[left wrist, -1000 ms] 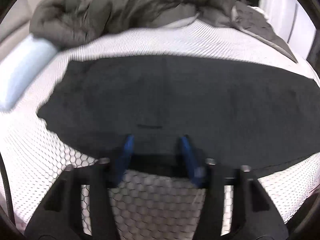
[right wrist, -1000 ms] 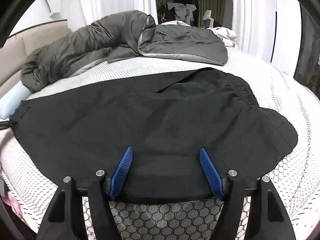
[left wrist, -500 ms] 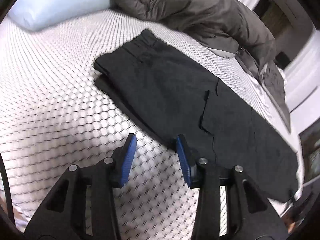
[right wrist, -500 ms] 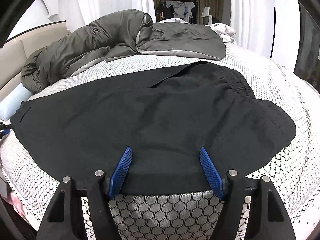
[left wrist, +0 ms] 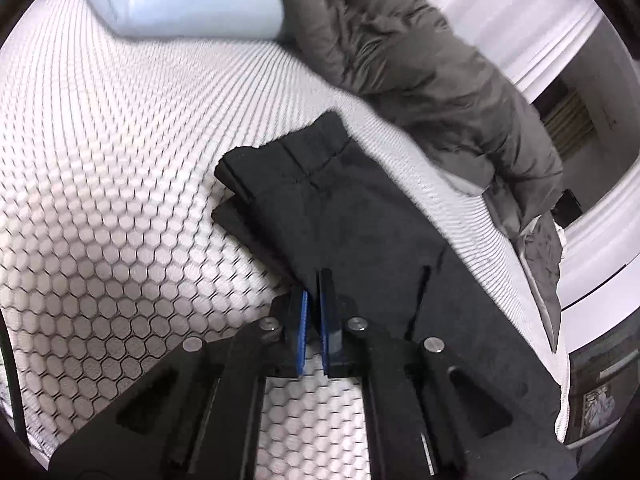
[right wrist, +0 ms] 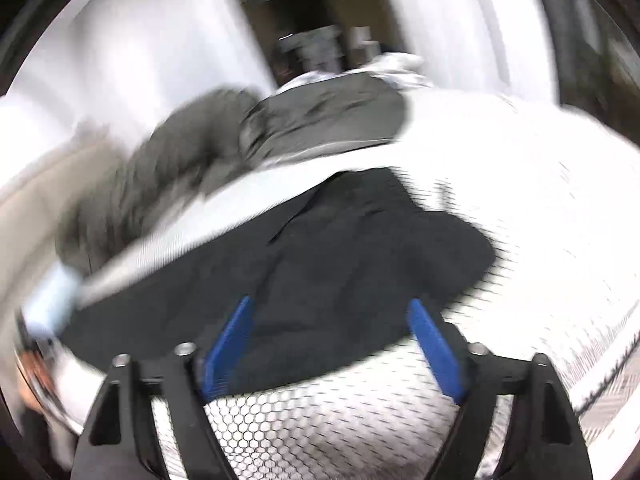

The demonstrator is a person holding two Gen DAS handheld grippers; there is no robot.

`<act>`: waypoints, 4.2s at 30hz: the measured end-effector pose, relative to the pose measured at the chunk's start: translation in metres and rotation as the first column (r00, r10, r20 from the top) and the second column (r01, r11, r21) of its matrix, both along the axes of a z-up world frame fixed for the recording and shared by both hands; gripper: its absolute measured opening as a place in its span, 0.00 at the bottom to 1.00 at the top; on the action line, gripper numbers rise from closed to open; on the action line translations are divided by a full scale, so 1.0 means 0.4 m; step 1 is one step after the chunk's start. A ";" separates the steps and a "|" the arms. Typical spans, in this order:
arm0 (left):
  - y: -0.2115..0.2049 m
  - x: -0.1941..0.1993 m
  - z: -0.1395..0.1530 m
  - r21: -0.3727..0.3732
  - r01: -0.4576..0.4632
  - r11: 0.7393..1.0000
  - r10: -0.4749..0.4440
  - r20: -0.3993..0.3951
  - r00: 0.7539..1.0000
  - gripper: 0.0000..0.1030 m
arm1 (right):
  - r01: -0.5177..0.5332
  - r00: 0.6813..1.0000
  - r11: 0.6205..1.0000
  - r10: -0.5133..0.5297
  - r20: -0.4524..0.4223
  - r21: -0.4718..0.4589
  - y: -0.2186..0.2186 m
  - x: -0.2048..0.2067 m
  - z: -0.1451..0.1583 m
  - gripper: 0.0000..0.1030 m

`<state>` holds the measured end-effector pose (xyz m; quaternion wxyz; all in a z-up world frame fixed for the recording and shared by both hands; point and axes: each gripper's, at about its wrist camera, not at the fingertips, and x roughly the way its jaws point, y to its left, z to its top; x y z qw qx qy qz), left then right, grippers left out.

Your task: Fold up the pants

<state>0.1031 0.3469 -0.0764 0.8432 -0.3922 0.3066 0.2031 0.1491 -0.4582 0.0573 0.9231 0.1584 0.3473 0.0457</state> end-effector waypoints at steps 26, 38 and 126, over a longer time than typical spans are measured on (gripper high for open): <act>-0.009 -0.098 0.073 0.060 -0.025 0.998 0.022 0.051 0.998 0.47 | 0.128 0.992 0.934 -0.113 -0.063 0.334 -0.228 0.036 -0.132 0.62; -0.352 0.054 0.194 0.281 0.331 0.901 -0.357 0.047 0.933 0.83 | 0.178 0.983 0.940 -0.183 -0.012 0.290 -0.197 0.061 -0.113 0.18; -0.497 0.494 0.057 -0.074 0.658 0.749 -0.662 -0.064 0.746 0.28 | -0.498 0.835 0.838 0.533 -0.137 0.222 0.448 0.145 -0.144 0.67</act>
